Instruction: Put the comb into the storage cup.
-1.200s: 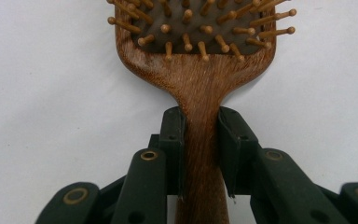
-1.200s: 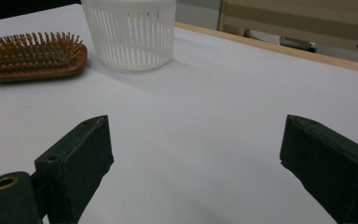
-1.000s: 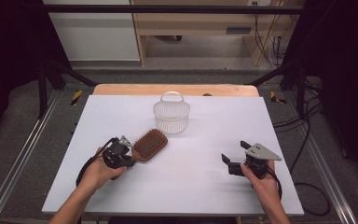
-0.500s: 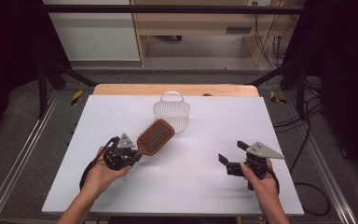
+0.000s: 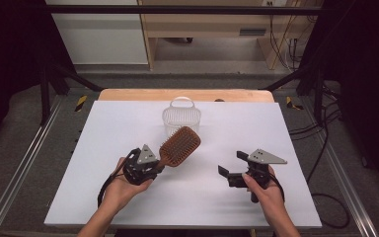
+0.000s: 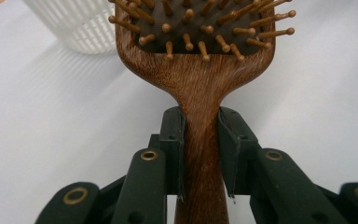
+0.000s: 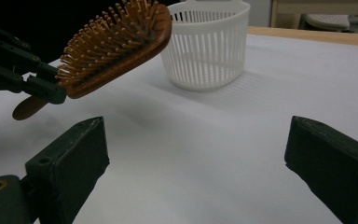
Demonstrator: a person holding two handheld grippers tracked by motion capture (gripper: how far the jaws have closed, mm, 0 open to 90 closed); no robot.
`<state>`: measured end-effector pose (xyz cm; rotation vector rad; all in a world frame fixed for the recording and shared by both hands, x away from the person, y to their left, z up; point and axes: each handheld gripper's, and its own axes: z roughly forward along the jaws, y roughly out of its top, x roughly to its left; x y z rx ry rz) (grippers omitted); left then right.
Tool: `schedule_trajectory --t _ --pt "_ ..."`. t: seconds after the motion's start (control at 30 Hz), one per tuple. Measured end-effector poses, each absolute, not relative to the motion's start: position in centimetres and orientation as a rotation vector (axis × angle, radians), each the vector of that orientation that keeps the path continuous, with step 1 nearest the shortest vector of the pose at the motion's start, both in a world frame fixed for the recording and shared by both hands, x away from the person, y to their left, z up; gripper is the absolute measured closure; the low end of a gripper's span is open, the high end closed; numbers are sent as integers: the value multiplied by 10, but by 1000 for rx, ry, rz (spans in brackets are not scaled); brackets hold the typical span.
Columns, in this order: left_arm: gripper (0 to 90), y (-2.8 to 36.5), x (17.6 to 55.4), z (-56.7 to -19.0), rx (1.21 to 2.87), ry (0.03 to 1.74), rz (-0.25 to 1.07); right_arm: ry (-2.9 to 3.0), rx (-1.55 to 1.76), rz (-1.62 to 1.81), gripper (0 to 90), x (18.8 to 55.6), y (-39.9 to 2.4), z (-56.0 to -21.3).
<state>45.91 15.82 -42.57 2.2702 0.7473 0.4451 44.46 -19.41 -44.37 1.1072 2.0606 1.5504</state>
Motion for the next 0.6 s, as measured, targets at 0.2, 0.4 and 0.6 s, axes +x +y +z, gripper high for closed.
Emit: schedule_trajectory --t 0.2,0.4,0.6 --pt "727 147 455 -422 2264 718 452 2078 1117 1598 62 447 -187 -442" --pt "727 137 451 -417 2240 689 460 2091 1129 1645 61 449 -177 -442" --pt "727 128 448 -411 2221 668 480 2088 1128 1745 68 452 -168 -437"
